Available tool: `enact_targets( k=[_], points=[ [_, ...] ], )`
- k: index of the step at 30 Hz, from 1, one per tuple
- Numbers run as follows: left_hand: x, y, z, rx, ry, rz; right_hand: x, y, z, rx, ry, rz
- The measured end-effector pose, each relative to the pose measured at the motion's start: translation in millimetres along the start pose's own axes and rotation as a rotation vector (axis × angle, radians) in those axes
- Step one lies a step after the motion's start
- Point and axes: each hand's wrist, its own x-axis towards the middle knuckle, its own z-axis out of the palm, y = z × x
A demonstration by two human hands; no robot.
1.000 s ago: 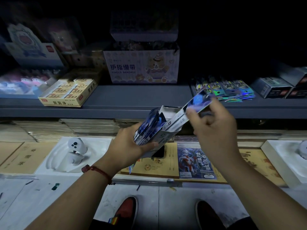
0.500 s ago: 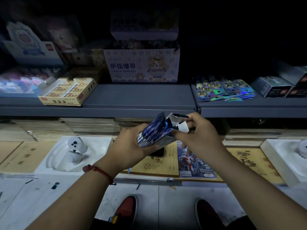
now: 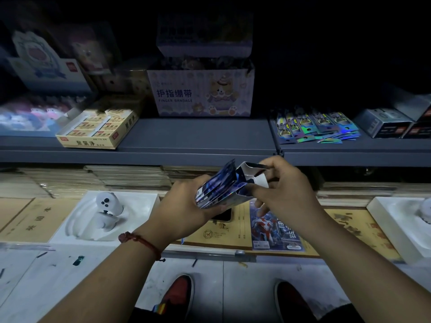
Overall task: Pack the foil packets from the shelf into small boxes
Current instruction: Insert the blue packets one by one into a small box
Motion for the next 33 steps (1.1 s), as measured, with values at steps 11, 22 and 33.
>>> enact_targets(
  k=[11,22,33],
  points=[
    [2,-3,2,-0.026,0.041,-0.032,-12,-12,9,-0.128,0.134,-0.391],
    [3,-2,6,0.013,0.038,-0.015,-10,-8,10,-0.092,0.15,-0.325],
    [2,-10,4,0.033,0.038,-0.031,-11,-16,-1,0.125,0.225,-0.266]
  ],
)
